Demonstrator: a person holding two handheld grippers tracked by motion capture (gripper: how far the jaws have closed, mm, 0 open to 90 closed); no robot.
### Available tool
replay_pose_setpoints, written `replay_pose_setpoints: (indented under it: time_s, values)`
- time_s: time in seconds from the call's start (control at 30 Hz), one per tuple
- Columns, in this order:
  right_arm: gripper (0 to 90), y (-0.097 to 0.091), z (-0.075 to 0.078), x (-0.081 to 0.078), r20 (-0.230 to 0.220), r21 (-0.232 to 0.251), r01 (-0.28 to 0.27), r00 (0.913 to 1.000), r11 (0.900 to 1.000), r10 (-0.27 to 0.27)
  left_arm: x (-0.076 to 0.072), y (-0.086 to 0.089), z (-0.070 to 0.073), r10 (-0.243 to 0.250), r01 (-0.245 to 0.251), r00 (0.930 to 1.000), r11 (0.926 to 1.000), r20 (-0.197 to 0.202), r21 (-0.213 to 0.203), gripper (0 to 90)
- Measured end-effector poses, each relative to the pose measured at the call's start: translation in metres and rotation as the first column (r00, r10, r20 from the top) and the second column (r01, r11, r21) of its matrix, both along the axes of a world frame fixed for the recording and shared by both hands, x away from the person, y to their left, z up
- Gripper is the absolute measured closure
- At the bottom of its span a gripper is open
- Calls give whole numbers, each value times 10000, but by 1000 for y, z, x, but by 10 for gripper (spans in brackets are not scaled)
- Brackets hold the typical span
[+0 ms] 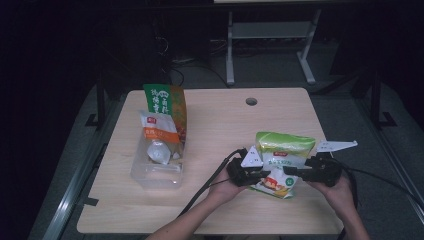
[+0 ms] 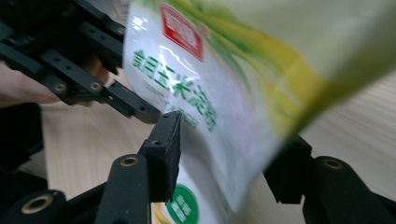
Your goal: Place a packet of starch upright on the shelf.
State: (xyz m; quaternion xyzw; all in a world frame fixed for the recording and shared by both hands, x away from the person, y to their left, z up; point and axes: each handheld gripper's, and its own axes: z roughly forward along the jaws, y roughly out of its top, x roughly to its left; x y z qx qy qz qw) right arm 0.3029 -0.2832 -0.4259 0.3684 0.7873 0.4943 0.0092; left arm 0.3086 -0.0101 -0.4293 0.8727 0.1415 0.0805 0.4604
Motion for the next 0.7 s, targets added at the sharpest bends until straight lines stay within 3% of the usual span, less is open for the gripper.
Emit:
replay_pose_setpoints:
  time_s: [0.07,0.17,0.3,0.5,0.7]
  values:
    - [593,3,1,1,-3,89,-330,9995,9994,330,1,1,0,30,-30,10000,10000,-92,-14,759]
    - [660,10,5,-2,266,-395,-330,9991,9987,341,2,3,0,104,-105,9995,9999,-304,-23,756]
    - [808,10,6,-6,443,-469,-296,9985,9985,317,1,6,1,169,-173,9990,9998,-426,-87,740]
    - [853,12,12,-10,504,-553,-219,9984,9982,247,-3,11,2,311,-312,9984,9995,-479,-17,656]
    - [862,18,18,-13,697,-672,-66,9975,9977,113,-4,23,6,660,-689,9948,9970,-779,-357,551]
